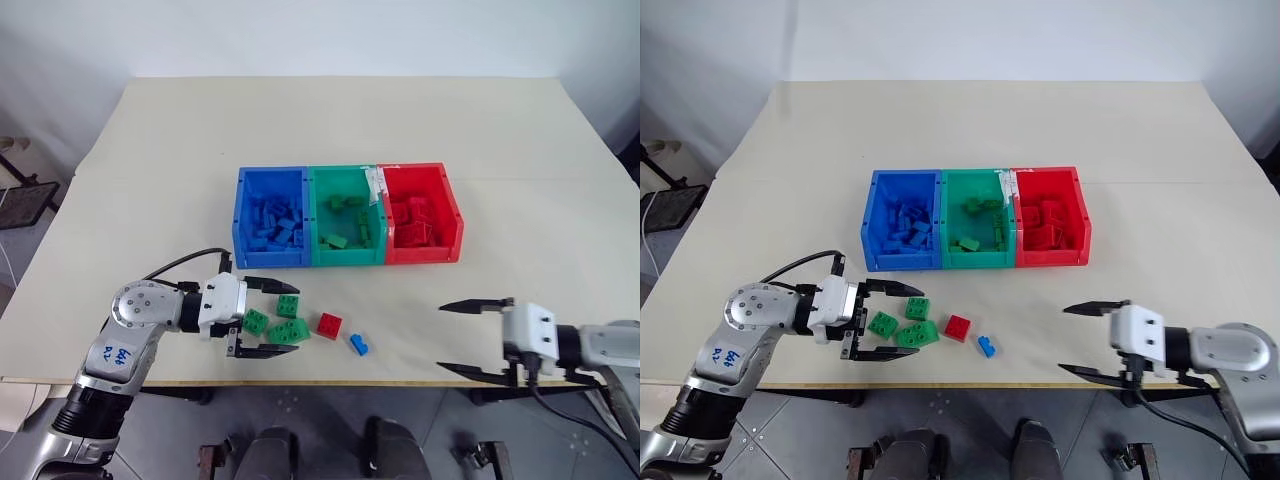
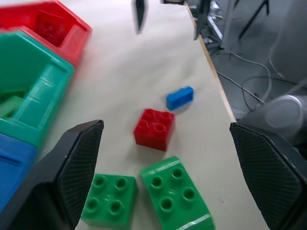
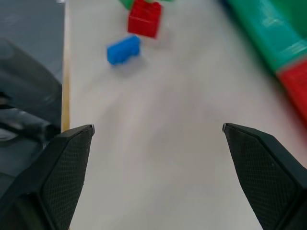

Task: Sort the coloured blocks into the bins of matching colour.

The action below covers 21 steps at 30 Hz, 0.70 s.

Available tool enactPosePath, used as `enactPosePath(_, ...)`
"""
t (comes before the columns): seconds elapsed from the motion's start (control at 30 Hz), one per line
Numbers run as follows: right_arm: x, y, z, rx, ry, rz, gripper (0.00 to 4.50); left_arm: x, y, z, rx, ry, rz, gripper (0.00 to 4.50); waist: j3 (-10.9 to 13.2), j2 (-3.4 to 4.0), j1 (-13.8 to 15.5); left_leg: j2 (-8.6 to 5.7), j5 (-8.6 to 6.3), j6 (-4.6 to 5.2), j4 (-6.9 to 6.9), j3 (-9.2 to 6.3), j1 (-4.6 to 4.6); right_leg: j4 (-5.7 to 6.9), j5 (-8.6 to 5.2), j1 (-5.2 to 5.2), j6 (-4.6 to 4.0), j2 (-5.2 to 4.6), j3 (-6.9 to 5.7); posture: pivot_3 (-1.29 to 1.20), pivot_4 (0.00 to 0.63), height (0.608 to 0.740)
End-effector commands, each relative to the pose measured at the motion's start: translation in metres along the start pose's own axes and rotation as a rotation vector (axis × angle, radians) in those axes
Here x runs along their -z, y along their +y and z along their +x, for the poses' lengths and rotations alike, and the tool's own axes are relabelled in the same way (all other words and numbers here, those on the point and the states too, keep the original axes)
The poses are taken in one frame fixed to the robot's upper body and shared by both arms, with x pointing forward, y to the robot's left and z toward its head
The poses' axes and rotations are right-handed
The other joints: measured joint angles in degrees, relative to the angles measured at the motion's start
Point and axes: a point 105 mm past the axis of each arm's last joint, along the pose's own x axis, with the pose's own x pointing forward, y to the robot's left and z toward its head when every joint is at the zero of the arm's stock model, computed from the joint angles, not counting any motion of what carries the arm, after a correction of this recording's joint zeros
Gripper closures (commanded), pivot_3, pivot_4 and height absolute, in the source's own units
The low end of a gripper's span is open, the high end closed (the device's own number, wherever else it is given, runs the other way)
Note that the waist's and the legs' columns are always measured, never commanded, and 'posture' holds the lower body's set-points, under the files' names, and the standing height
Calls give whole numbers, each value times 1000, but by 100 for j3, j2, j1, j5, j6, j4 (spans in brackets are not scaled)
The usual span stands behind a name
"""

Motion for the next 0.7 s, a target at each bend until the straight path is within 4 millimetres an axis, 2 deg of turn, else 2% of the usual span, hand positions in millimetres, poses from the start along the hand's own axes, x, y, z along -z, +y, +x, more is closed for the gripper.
enactPosePath(0.03, -18, 10, 35, -80, -20, 38, 17, -3, -1, -11, -33, 30, 35, 0, 0, 0, -3, 3, -1, -2, 0, -6, -2, 0, 0, -1, -1, 4, -2, 0, 150, 740)
enactPosePath(0.17, -13, 12, 68, -73, 5, 49, 17, 1, -5, -20, -64, 60, 23, 0, -1, -3, 74, 2, -4, -7, 0, -19, -13, -1, 1, -3, -1, 8, -12, 0, 150, 740)
enactPosePath(0.23, -9, 14, 76, -78, 16, 43, 17, 1, -6, -21, -74, 68, 26, 0, -2, -5, 109, 2, -5, -7, 0, -16, -14, -3, 1, -4, -1, 8, -12, 0, 150, 740)
enactPosePath(0.33, -5, 5, 74, -38, 40, 30, 578, -3, -5, -26, -101, 74, 30, 0, -2, -5, 125, 3, -5, -7, 8, -14, -14, -1, 2, -3, -1, 8, -11, 0, 150, 740)
enactPosePath(0.5, 1, 5, 63, -43, 59, 10, 2316, -2, -6, -32, -129, 93, 24, 0, -2, -4, 125, 7, -5, -7, 15, -11, -11, 3, 4, -1, -4, 11, -10, 0, 150, 740)
enactPosePath(0.67, 1, 4, 59, -43, 36, 15, 3977, -3, -3, -34, -172, 87, 22, 0, -3, -5, 119, 7, -5, -7, 19, -11, -11, 4, 4, 0, -5, 11, -10, 0, 150, 740)
enactPosePath(0.7, -2, 2, 59, -35, 19, 14, 4167, -3, -2, -34, -188, 80, 19, 0, -3, -6, 118, 7, -5, -7, 19, -10, -11, 4, 4, 0, -5, 11, -10, 0, 150, 740)
